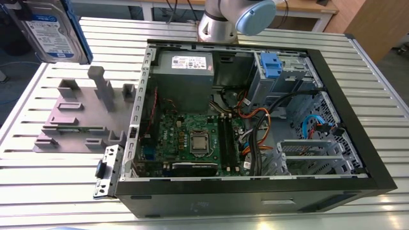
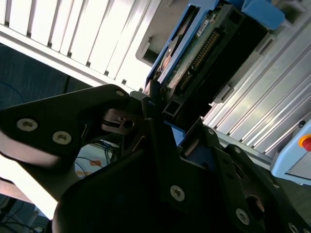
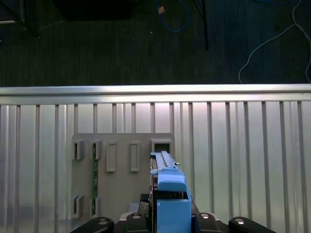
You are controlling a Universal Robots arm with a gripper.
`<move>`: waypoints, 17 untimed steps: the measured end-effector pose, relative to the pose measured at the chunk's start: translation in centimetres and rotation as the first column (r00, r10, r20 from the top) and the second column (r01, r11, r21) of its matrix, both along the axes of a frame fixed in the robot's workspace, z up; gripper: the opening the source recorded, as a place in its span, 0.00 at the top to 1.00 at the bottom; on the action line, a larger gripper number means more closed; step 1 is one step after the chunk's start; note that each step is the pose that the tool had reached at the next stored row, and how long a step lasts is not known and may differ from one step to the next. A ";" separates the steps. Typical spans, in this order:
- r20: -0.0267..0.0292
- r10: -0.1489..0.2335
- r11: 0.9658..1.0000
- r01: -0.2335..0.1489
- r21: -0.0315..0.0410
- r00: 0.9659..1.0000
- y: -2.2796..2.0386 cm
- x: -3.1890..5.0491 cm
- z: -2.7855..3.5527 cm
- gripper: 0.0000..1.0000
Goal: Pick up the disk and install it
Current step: 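Pick up the disk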
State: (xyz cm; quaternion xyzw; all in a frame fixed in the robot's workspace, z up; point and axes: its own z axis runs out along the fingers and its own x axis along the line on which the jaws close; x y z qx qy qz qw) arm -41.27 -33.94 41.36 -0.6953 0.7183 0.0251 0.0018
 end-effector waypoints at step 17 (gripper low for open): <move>0.000 0.000 1.000 0.000 0.000 1.000 0.00 0.00 1.24 0.63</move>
